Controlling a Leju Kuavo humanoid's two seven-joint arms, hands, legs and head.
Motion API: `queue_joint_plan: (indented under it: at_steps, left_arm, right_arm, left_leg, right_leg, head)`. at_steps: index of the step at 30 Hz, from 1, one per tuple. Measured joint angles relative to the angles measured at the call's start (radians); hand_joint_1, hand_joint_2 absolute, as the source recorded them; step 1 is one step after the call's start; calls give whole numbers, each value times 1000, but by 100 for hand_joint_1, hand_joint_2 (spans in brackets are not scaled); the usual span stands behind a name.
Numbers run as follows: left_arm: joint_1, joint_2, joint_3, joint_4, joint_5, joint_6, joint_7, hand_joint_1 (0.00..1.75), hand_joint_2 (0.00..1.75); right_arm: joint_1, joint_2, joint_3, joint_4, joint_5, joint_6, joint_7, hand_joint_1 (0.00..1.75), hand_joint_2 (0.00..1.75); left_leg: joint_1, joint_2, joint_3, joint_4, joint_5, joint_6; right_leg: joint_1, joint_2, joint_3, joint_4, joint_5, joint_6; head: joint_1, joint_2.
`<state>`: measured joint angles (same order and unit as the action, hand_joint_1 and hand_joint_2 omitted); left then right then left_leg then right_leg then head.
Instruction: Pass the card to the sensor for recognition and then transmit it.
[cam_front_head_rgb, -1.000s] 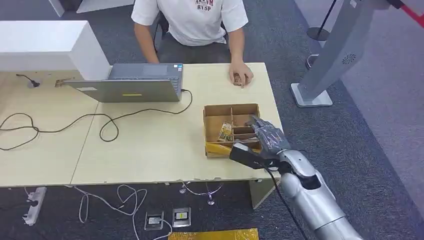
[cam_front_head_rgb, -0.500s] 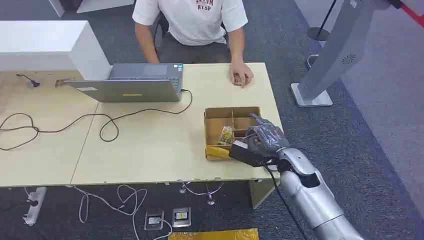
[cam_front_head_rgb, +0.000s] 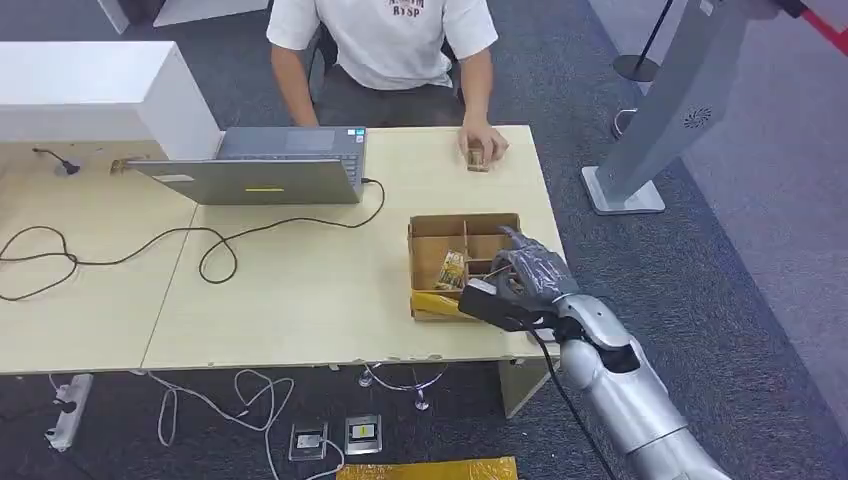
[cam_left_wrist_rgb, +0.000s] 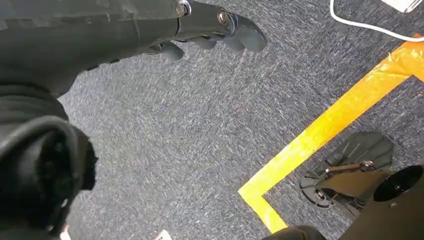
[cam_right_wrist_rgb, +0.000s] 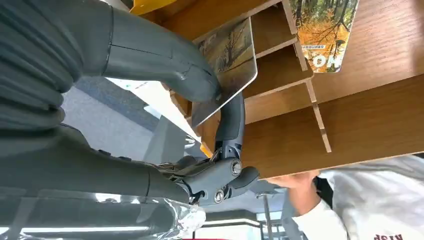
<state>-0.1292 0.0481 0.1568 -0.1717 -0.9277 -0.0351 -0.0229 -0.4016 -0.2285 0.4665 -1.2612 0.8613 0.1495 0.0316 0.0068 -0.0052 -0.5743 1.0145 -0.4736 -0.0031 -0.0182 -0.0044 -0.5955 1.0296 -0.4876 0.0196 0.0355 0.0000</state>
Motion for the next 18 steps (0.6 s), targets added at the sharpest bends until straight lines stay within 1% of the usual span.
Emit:
queue_joint_plan:
  at_steps: [5,10,18]
  left_arm:
    - [-1,0,0,0,-3,2,0,0,0]
    - [0,0,0,0,-5,1,-3,0,0]
    - [0,-1,0,0,-7,0,-8,0,0]
  right_arm:
    - [-4,1,0,2,0,-2,0,175,175]
    - [-30,5,-3,8,3,-36,-8,175,175]
    - [-68,7,-34,9,18,-37,-19,175,175]
  left_leg:
    - [0,0,0,0,0,0]
    - [0,0,0,0,0,0]
    - [0,0,0,0,0,0]
  right_leg:
    - [0,0,0,0,0,0]
    - [0,0,0,0,0,0]
    - [0,0,0,0,0,0]
  head:
    - [0,0]
    - [0,0]
    - [0,0]
